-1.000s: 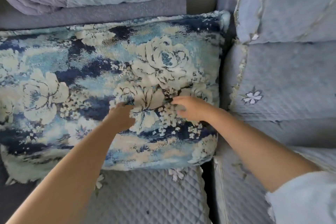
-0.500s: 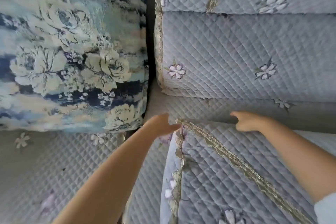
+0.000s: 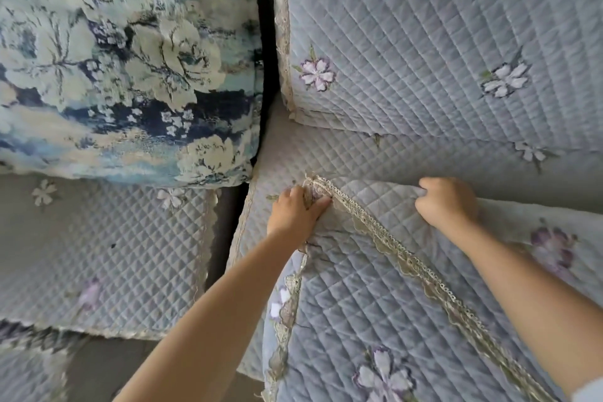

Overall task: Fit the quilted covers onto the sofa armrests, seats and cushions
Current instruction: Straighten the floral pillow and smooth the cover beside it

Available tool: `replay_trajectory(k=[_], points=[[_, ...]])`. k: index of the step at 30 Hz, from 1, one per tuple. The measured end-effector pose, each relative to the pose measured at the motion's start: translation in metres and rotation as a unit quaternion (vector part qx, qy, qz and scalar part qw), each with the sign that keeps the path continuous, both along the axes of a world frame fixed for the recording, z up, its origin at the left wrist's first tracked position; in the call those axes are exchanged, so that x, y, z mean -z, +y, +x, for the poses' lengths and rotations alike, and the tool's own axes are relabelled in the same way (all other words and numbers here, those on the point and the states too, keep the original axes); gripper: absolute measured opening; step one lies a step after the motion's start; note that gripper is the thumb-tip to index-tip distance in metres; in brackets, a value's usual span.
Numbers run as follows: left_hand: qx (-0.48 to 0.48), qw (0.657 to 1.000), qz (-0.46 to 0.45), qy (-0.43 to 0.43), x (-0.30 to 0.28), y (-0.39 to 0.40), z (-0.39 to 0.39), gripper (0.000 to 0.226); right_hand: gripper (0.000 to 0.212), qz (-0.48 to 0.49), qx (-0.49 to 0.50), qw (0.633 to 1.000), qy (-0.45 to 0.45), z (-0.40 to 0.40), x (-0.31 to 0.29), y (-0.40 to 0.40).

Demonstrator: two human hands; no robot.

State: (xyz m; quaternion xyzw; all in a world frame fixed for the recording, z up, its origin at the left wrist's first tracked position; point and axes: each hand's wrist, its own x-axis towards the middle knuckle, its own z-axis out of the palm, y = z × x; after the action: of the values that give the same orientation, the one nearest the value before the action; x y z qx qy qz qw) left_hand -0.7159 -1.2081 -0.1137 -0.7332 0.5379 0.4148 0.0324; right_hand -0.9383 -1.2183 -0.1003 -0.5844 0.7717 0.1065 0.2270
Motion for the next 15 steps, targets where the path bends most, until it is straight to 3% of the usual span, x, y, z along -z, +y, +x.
replay_trajectory(k=[3,6,9,10,13,15], points=[[-0.071,0.996,-0.008,0.045,-0.012,0.024,0.023,0.059,0.029,-0.032,0.007,0.999,-0.028,0.017,-0.017,0.014],[-0.205,0.954,0.013,0.217,-0.032,0.056,0.068,0.07,0.02,-0.132,-0.059,0.986,-0.078,0.057,-0.044,0.034],[-0.293,0.907,0.028,0.3,-0.064,0.092,0.117,0.13,0.024,-0.304,-0.157,0.927,-0.153,0.104,-0.068,0.059],[-0.313,0.894,0.014,0.319,-0.076,0.105,0.132,0.14,0.02,-0.345,-0.176,0.906,-0.174,0.118,-0.075,0.066],[-0.347,0.88,-0.094,0.311,-0.121,0.171,0.198,0.151,0.015,-0.422,-0.249,0.846,-0.209,0.186,-0.116,0.106],[-0.335,0.873,-0.147,0.321,-0.136,0.182,0.21,0.136,0.014,-0.447,-0.252,0.828,-0.225,0.2,-0.139,0.115]])
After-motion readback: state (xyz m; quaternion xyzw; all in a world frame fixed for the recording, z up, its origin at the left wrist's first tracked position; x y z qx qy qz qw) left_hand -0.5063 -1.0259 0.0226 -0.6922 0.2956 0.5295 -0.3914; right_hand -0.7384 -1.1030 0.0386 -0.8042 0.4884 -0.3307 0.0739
